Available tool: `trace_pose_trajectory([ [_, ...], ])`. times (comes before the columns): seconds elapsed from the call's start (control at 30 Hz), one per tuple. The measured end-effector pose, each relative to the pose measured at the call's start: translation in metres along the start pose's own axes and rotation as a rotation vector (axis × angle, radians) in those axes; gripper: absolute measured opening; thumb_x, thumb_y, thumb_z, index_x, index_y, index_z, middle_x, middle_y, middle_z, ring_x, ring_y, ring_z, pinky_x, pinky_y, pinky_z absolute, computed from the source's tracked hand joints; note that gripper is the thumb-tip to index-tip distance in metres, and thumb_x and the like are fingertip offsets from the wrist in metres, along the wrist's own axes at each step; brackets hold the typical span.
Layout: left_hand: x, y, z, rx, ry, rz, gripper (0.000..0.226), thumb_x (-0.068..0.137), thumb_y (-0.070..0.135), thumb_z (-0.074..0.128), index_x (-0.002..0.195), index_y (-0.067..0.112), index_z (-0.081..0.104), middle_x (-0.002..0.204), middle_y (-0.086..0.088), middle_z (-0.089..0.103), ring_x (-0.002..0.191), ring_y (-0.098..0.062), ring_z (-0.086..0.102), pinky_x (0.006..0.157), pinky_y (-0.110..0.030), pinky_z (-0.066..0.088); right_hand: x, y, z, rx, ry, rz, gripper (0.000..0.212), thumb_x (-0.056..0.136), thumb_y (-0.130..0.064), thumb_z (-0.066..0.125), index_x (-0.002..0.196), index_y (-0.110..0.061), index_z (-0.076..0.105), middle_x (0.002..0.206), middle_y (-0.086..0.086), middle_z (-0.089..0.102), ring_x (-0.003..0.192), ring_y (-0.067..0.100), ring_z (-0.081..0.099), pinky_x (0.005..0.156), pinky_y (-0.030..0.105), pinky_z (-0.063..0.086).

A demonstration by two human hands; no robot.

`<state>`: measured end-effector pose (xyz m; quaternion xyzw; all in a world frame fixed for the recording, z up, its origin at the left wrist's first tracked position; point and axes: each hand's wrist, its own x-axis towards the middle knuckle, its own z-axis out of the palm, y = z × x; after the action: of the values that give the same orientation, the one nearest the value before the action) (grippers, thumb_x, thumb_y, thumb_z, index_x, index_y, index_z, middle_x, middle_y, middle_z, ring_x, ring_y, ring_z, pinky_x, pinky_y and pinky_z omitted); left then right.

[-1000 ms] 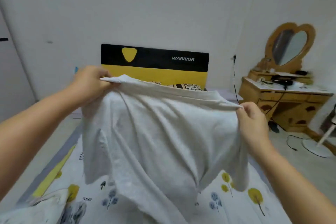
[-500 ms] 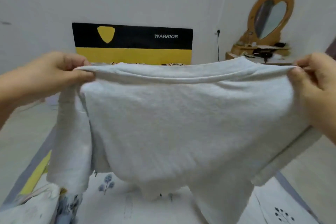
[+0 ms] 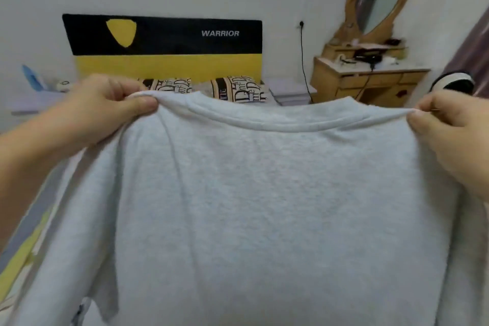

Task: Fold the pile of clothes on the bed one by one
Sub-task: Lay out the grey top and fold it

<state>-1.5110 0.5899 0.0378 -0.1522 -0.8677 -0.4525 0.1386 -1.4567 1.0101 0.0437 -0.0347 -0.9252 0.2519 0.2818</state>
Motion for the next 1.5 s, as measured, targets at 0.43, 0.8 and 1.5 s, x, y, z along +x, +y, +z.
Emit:
trace_pose_trajectory([
  [0.43, -0.039, -0.214, 0.253, 0.367, -0.266, -0.409, 0.038, 0.09, 0.022, 0.057, 0.055, 0.015, 0.045, 0.052, 0.003, 0.048, 0.058, -0.018, 0.048, 0.057, -0.032, 0.033, -0.096, 0.18, 0.263, -0.01, -0.514, 0.392, 0.018, 0.097, -0.018, 0.045, 0.079, -0.017, 0.048, 0.068, 0.004, 0.056, 0.067, 0.025, 0.052, 0.059, 0.034, 0.038],
  [0.8, 0.019, -0.322, 0.348, 0.564, -0.175, -0.352, 0.021, 0.092, 0.018, 0.051, 0.075, 0.011, 0.06, 0.064, -0.001, 0.055, 0.068, -0.026, 0.053, 0.053, -0.03, 0.028, -0.044, 0.259, 0.402, -0.107, -0.482, 0.293, 0.017, 0.098, -0.021, 0.041, 0.094, -0.007, 0.05, 0.083, 0.019, 0.061, 0.073, 0.033, 0.051, 0.061, 0.035, 0.032],
  [1.5, -0.038, -0.458, 0.371, 0.699, -0.004, -0.797, 0.034, 0.088, 0.027, 0.059, 0.065, 0.009, 0.041, 0.06, -0.003, 0.043, 0.065, -0.028, 0.044, 0.058, -0.032, 0.029, -0.101, 0.334, 0.496, -0.352, -0.633, 0.399, 0.012, 0.092, -0.012, 0.046, 0.1, -0.004, 0.043, 0.094, 0.024, 0.058, 0.078, 0.036, 0.051, 0.064, 0.036, 0.038],
])
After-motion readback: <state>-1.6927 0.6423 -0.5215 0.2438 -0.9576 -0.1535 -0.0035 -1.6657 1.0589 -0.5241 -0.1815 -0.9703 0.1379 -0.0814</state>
